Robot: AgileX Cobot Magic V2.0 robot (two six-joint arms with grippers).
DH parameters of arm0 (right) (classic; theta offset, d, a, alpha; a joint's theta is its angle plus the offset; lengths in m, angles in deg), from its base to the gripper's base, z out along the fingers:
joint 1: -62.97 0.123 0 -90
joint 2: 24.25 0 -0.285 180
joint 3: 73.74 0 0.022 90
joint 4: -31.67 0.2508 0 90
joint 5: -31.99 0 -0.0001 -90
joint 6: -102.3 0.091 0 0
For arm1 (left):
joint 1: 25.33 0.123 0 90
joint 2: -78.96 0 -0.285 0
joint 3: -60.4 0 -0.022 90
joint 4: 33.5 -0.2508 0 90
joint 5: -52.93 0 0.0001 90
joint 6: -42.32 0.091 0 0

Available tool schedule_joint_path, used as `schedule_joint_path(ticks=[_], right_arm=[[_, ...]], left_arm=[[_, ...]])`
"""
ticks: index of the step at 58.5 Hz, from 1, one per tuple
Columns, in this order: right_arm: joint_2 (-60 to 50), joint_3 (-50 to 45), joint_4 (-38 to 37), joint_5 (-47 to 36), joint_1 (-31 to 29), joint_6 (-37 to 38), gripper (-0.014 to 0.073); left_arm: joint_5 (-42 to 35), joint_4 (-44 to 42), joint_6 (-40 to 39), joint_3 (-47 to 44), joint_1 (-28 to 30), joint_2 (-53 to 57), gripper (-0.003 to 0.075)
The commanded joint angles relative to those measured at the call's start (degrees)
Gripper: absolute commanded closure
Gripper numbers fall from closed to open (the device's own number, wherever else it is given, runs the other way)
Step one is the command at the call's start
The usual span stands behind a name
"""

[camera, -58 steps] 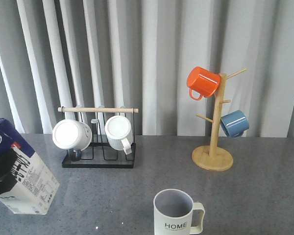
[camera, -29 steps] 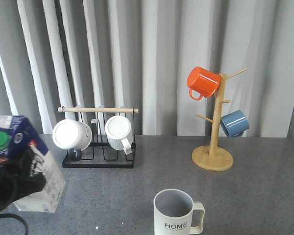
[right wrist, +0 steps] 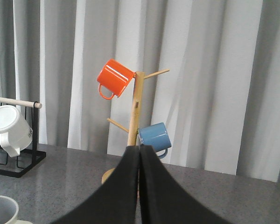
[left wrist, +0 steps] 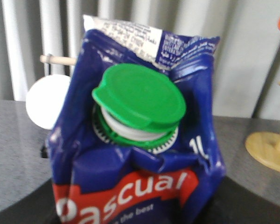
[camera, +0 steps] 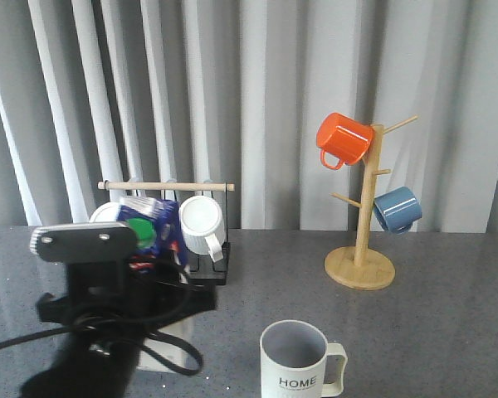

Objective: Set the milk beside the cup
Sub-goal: 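Carry the milk carton with the left gripper toward the white mug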

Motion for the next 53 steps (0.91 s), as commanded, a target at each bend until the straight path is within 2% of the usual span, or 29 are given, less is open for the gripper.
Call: schedule_joint_path(ticks=[1, 18, 53], right_arm=[[0.08, 1.97, -0.34, -3.9, -0.41, -0.45, 0.0603], [0.08, 1.97, -0.34, -3.9, -0.41, -0.45, 0.0603], [0.08, 1.97, -0.34, -3.9, -0.41, -0.45, 0.0603]], left_arm=[[-2.33, -1.15, -1.69, 4.15, -2.55, -1.94, 0.0606], [-7.84, 1.05, -8.63, 7.29, -7.07, -8.66, 0.0606], [-9.7, 3.99, -9.71, 7.45, -7.48, -13.23, 0.0606]])
